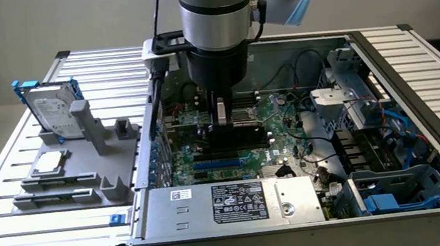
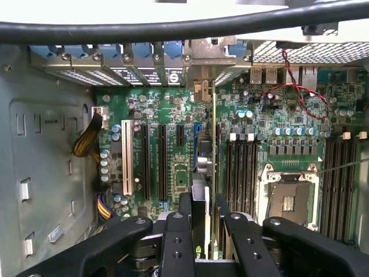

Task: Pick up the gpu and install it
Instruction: 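Insert the gpu into the slot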

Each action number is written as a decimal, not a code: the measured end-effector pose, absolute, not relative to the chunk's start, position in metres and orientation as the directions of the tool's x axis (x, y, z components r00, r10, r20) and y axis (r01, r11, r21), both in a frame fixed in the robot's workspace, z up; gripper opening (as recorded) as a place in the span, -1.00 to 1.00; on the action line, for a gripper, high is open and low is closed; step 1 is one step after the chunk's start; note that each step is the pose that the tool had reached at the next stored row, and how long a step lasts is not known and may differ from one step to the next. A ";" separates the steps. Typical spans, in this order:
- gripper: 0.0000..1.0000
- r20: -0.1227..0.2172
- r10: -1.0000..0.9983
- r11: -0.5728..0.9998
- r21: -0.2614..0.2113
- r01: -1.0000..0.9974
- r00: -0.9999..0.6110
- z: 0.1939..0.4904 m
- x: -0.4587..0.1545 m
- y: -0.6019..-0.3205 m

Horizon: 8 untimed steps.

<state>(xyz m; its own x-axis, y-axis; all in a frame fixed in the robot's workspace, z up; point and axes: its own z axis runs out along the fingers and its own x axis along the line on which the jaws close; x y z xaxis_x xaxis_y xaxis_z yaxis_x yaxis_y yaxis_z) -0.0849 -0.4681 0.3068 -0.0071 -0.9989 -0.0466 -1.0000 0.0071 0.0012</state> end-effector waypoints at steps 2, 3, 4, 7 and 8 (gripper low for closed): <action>-0.47 -0.047 -0.999 0.007 0.001 -1.000 -0.007 0.305 -0.085 -0.468; -0.47 -0.048 -0.999 0.007 0.001 -1.000 -0.007 0.304 -0.085 -0.468; -0.47 -0.048 -0.999 0.007 0.001 -1.000 -0.007 0.303 -0.085 -0.468; -0.47 -0.049 -0.999 0.007 0.001 -1.000 -0.007 0.300 -0.086 -0.468; -0.47 -0.049 -0.999 0.007 0.001 -1.000 -0.007 0.299 -0.086 -0.468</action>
<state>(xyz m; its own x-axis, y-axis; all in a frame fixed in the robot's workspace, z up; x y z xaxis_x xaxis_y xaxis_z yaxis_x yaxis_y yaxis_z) -0.0862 -0.4682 0.2987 -0.0071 -0.9988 -0.0485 -1.0000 0.0071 0.0012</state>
